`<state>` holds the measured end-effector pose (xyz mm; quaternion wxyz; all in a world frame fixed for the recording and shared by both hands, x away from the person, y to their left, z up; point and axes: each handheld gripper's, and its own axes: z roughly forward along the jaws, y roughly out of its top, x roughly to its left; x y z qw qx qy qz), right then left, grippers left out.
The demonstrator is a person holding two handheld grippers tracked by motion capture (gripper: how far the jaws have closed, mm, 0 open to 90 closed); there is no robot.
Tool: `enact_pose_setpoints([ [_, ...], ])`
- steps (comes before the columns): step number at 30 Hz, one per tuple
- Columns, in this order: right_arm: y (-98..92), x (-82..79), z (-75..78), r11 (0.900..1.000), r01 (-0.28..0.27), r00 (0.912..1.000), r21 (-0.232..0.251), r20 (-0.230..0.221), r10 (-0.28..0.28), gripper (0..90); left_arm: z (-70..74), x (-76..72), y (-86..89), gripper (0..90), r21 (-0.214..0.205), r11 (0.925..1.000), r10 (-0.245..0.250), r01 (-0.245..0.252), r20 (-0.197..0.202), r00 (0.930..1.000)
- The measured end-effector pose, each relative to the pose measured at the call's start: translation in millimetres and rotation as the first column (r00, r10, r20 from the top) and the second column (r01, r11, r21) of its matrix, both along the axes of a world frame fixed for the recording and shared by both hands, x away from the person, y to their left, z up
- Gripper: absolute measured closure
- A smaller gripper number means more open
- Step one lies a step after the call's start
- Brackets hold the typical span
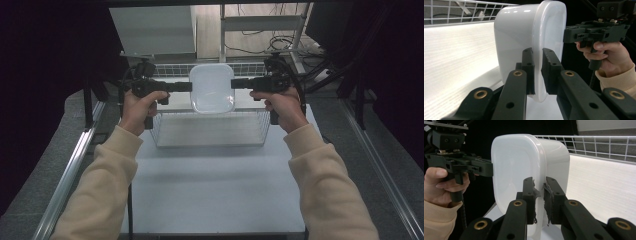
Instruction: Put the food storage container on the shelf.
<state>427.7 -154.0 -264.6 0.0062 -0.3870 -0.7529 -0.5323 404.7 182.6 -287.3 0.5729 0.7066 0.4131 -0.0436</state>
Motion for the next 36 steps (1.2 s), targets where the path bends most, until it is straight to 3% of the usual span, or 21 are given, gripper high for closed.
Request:
enact_pose_setpoints([
  [18,4.3,29.0,2.3,0.9997,0.023,0.9993,-0.006,-0.028,-0.023,79.4,-0.1,32.9,4.0,81.8,-0.003,1.0000,-0.008,0.008,-0.044,0.9990],
  [23,8.2,37.8,2.0,0.9996,0.024,0.9975,-0.012,-0.066,-0.024,79.4,-3.5,43.4,8.5,81.7,-0.010,0.9999,-0.014,0.014,-0.077,0.9969],
  [30,12.5,54.7,-5.9,0.9990,0.035,0.9912,-0.029,-0.126,-0.039,79.3,-17.5,61.2,9.8,81.4,-0.020,0.9998,-0.007,0.004,-0.145,0.9894],
  [34,11.5,66.8,-10.3,0.9988,0.049,0.9823,-0.005,-0.181,-0.050,78.7,-21.9,74.4,12.7,81.5,-0.077,0.9970,-0.021,0.006,-0.195,0.9806],
  [36,10.9,74.8,-11.7,0.9984,0.056,0.9754,0.007,-0.214,-0.053,78.0,-24.8,82.7,14.2,81.4,-0.109,0.9940,-0.025,-0.001,-0.235,0.9718],
])
